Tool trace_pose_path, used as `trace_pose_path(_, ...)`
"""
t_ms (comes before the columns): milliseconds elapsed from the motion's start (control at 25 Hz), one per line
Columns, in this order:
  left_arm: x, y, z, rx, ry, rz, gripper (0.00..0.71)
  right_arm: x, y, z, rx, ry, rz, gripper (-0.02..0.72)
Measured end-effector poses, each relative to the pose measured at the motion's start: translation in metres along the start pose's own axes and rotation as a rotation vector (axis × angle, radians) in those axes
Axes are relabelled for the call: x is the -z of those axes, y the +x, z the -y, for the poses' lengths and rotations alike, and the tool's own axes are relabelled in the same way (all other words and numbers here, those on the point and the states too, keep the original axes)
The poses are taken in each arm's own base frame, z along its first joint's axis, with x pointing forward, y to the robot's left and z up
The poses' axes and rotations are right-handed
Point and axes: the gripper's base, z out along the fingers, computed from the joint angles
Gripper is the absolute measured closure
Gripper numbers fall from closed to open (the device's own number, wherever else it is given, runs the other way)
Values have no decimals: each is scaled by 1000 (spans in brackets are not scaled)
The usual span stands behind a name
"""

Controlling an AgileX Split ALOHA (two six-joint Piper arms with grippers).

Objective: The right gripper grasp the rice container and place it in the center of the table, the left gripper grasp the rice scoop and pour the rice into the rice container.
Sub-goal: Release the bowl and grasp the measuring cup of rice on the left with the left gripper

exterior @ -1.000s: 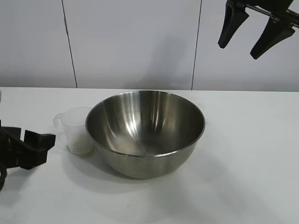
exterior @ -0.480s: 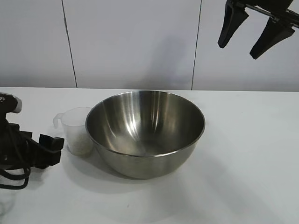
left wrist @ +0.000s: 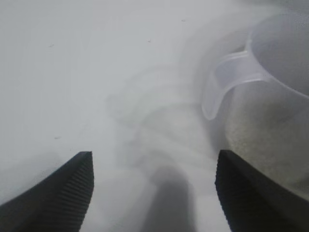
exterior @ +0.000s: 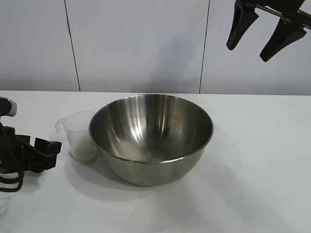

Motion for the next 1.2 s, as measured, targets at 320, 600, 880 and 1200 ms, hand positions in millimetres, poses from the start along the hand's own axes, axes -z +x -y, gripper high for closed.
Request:
trace_pose_path(320, -15, -16, -1, 35, 5, 72, 200, 0, 0, 0, -1, -3, 0, 209)
trace_pose_path(600, -17, -17, -1, 32, 13, 80, 341, 0, 0, 0, -1, -4, 0, 209)
trace_pose_path(880, -17, -17, 4, 7, 67, 80, 687, 0, 0, 0, -1, -4, 0, 209)
trace_pose_path(1200, -15, -27, 3, 83, 62, 106, 700, 0, 0, 0, -1, -4, 0, 209)
